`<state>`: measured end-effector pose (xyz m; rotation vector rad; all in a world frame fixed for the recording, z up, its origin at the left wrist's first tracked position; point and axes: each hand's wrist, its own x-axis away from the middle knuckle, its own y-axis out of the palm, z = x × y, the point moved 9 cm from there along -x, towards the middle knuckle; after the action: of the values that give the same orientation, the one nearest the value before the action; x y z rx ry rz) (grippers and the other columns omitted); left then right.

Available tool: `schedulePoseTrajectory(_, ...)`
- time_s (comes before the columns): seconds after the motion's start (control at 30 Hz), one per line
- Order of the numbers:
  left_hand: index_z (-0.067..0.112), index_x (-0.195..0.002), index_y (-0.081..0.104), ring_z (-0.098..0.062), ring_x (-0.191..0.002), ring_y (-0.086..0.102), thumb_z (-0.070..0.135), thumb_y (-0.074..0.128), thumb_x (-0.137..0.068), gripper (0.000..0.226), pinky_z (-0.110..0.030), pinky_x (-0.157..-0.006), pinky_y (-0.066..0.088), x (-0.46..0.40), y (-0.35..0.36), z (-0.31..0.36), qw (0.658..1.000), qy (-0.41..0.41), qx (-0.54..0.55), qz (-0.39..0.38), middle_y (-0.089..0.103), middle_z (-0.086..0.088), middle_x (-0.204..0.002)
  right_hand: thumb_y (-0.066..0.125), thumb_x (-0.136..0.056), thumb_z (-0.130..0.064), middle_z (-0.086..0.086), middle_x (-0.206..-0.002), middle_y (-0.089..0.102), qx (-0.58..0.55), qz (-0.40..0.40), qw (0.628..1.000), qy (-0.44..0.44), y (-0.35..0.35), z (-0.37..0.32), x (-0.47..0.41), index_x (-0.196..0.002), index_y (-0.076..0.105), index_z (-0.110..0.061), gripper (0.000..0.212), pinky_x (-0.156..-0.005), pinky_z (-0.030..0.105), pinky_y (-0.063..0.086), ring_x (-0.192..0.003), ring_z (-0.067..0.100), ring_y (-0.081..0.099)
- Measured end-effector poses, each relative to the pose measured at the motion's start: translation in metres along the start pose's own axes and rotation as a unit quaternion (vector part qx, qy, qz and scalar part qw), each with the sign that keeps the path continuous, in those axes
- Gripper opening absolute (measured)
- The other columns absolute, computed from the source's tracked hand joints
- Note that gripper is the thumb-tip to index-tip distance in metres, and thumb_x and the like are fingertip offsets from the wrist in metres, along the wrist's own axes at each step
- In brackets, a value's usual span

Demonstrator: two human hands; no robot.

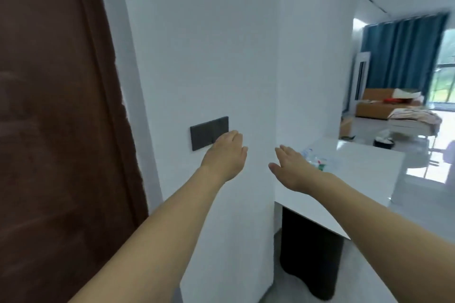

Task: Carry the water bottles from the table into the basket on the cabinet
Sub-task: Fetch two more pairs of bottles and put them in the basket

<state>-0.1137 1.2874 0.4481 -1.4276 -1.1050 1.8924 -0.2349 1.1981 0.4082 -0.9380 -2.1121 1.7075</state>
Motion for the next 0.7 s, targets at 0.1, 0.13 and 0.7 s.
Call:
schedulePoseTrajectory(0.1,0.006,-0.150,0.030,-0.024,-0.147,0.022,0.033,0.033,-0.106,0.052,-0.034,-0.117,0.020,-0.030,0.034,0.062,0.998,0.046,0.028,-0.027,0.028,-0.009,-0.160,0.032,-0.102,-0.031,0.017,-0.151,0.030,0.011,0.010,0.998,0.062,-0.018,0.070,0.020,-0.143,0.030,0.000,0.052,-0.113,0.038,0.017,-0.141,0.031,0.021)
schedulePoseTrajectory(0.13,0.006,-0.151,0.028,-0.023,-0.147,0.020,0.033,0.033,-0.106,0.053,-0.033,-0.117,0.019,-0.039,0.043,0.083,0.997,0.060,0.040,-0.032,0.026,-0.008,-0.161,0.031,-0.102,-0.032,0.017,-0.154,0.027,0.016,0.012,0.997,0.080,-0.024,0.091,0.026,-0.145,0.027,0.000,0.054,-0.114,0.038,0.015,-0.143,0.031,0.018)
schedulePoseTrajectory(0.7,0.003,-0.148,0.034,-0.024,-0.144,0.026,0.031,0.034,-0.106,0.050,-0.033,-0.114,0.023,-0.143,0.140,0.280,0.981,0.164,0.083,-0.068,0.032,-0.013,-0.157,0.032,-0.102,-0.033,0.016,-0.160,0.018,0.049,0.039,0.974,0.217,-0.082,0.315,0.059,-0.149,0.022,-0.001,0.058,-0.117,0.039,0.015,-0.145,0.029,0.017)
